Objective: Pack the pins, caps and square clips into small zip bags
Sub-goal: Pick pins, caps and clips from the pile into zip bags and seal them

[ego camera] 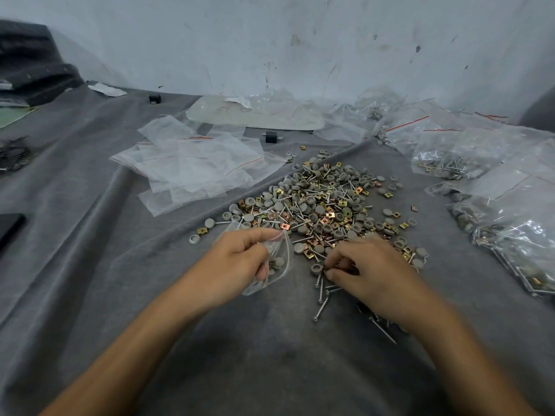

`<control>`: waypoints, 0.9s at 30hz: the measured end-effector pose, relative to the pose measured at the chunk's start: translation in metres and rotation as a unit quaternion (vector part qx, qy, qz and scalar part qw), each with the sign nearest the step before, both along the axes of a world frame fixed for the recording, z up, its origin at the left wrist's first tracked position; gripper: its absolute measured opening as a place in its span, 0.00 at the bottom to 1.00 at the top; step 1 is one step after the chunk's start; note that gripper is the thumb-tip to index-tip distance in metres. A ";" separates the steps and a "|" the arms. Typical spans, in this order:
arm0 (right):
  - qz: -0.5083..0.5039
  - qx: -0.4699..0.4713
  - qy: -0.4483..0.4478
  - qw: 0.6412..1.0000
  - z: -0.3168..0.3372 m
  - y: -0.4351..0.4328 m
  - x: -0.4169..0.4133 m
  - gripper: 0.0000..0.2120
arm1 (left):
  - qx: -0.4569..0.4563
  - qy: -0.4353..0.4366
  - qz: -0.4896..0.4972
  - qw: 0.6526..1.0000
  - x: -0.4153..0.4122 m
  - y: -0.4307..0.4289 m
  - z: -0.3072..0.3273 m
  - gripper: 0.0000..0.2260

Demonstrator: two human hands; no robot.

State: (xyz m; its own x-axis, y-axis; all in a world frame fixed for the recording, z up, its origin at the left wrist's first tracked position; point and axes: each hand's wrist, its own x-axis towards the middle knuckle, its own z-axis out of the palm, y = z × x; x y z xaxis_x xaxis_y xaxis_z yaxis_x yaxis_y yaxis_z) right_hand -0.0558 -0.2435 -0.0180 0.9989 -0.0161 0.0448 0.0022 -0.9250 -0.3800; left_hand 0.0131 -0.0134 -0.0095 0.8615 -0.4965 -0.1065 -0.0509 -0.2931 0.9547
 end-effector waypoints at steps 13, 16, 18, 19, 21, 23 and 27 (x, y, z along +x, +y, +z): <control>0.009 0.047 -0.023 0.999 0.003 0.001 -0.005 0.07 | 0.002 -0.010 -0.014 1.000 0.002 0.003 -0.004 0.19; 0.013 0.157 -0.062 0.986 0.005 0.011 -0.004 0.07 | 0.009 -0.015 -0.019 1.000 0.003 0.003 -0.005 0.19; 0.018 0.243 -0.084 0.966 0.007 0.020 -0.005 0.06 | 0.011 -0.012 -0.020 1.000 0.003 0.001 -0.006 0.19; 0.023 0.276 -0.091 0.957 0.007 0.024 -0.004 0.06 | 0.010 -0.008 -0.021 1.000 0.003 0.001 -0.006 0.18; 0.035 0.313 -0.099 0.944 0.006 0.033 -0.005 0.06 | 0.008 0.000 -0.022 1.000 0.002 0.000 -0.006 0.18; 0.042 0.319 -0.107 0.941 0.002 0.040 -0.005 0.06 | 0.008 0.002 -0.026 1.000 0.002 -0.001 -0.006 0.19; 0.033 0.254 -0.141 0.956 -0.005 0.052 -0.001 0.05 | 0.013 -0.003 -0.027 1.000 0.002 -0.002 -0.005 0.19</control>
